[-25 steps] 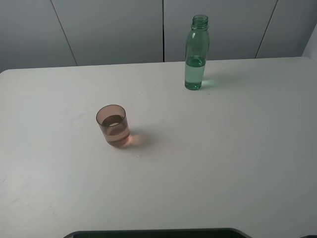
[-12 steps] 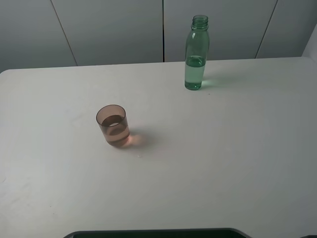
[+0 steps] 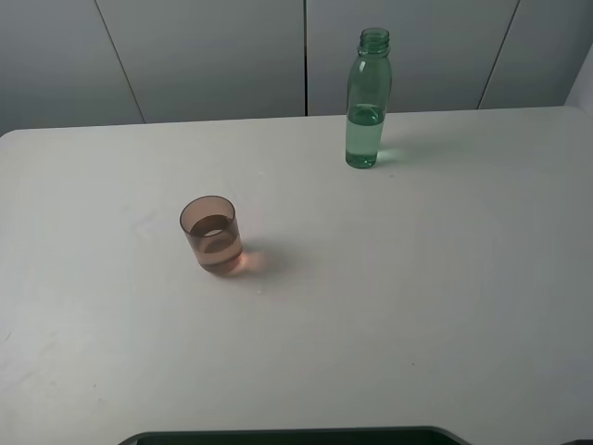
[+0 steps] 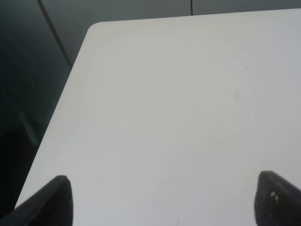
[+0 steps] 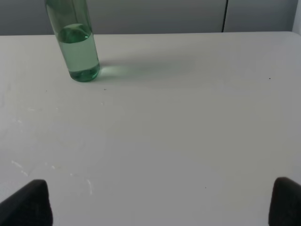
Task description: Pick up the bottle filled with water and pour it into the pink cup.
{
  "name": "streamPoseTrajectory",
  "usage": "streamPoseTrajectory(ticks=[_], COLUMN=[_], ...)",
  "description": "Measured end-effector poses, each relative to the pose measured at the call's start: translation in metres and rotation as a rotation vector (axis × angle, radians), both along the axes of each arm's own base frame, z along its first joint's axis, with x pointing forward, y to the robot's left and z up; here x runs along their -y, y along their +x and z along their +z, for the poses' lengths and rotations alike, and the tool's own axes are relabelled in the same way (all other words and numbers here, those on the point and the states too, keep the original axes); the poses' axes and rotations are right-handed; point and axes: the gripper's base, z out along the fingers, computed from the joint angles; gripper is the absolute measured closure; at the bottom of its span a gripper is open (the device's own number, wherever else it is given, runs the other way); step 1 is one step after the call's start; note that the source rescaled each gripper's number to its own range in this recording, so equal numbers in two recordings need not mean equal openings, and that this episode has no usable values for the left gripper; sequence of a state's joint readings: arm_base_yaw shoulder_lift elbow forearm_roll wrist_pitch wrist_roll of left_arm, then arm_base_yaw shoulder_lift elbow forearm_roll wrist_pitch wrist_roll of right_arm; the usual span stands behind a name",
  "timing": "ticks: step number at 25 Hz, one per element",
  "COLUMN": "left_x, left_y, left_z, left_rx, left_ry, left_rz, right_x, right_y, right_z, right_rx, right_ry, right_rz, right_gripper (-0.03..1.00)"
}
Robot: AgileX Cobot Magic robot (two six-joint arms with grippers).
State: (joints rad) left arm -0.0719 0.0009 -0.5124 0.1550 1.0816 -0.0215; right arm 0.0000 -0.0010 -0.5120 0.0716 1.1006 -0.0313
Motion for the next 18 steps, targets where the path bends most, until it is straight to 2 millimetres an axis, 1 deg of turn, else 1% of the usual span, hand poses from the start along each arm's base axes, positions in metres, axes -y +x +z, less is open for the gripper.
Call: streamPoseTrajectory(ticks=[18], left_x=[0.0000], left_y=[0.0000], left_z=[0.0000], left_rx=[0.000], left_ry=[0.000], left_rz=[0.000], right_x=[0.0000], right_y=[0.0000], right_z=[0.0000], right_rx=[0.000], right_ry=[-0.001], right_rz=[0.000], right_gripper=[-0.03])
